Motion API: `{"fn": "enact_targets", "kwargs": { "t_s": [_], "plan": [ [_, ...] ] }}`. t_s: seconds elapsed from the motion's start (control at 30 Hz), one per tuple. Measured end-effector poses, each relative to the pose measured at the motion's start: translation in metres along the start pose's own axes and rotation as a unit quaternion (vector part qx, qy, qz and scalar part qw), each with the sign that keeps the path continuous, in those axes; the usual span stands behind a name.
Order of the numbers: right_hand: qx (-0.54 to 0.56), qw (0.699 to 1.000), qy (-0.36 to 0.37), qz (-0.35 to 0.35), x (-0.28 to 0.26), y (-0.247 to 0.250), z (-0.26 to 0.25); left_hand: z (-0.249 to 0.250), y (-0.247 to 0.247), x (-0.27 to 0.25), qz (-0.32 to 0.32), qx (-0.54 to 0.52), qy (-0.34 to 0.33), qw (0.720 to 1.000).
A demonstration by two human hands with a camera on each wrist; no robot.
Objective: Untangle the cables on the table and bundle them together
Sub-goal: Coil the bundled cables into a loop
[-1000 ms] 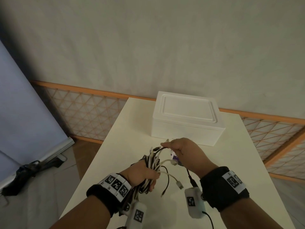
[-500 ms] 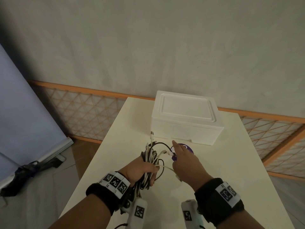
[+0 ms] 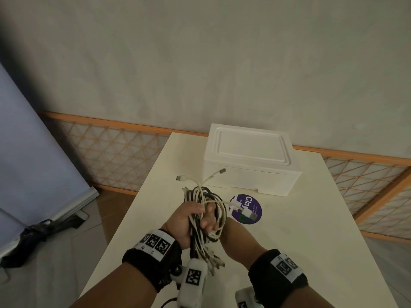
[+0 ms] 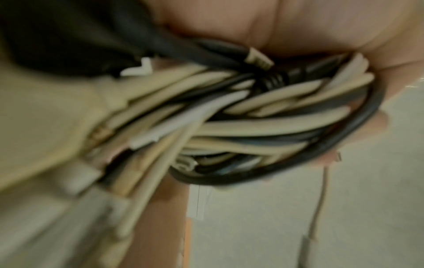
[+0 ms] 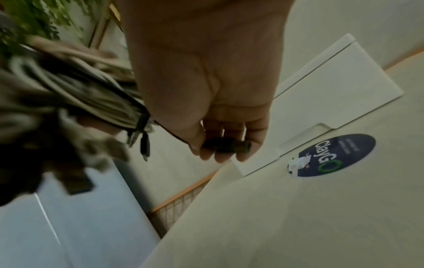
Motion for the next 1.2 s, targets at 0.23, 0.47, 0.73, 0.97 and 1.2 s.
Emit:
{"fn": "enact_targets", "kwargs": {
  "t_s": [0.23,0.47,0.73,0.97,1.2],
  "plan": [
    [-0.056,0.997,0.048,-0.004,-0.007,0.036,-0.038,0.005,0.047,-0.003,0.202,-0.075,-0.043,0.976],
    [-0.073,0.996,0.037,0.023,-0.007,0.043,-0.041,0.001,0.047,-0.002,0.227,-0.104,-0.064,0.966],
    [-0.079,0.995,0.058,0.016,-0.010,0.038,-0.040,-0.002,0.049,-0.006,0.231,-0.170,-0.068,0.956],
    [-0.087,0.990,0.109,0.027,-0.010,0.040,-0.052,0.002,0.053,-0.008,0.218,-0.209,-0.089,0.949],
    [-0.149,0.973,0.177,0.019,-0.007,0.041,-0.065,0.005,0.047,-0.010,0.234,-0.226,-0.097,0.941]
  ]
}}
Point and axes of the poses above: each hand's wrist, its own x-axis towards the middle knuckle, its own y-axis out of the back of the hand, z = x × y, the point moved 8 cm from there along x, towards the middle knuckle, and after that the axes turned 15 degrees about y, right-handed, at the moved point
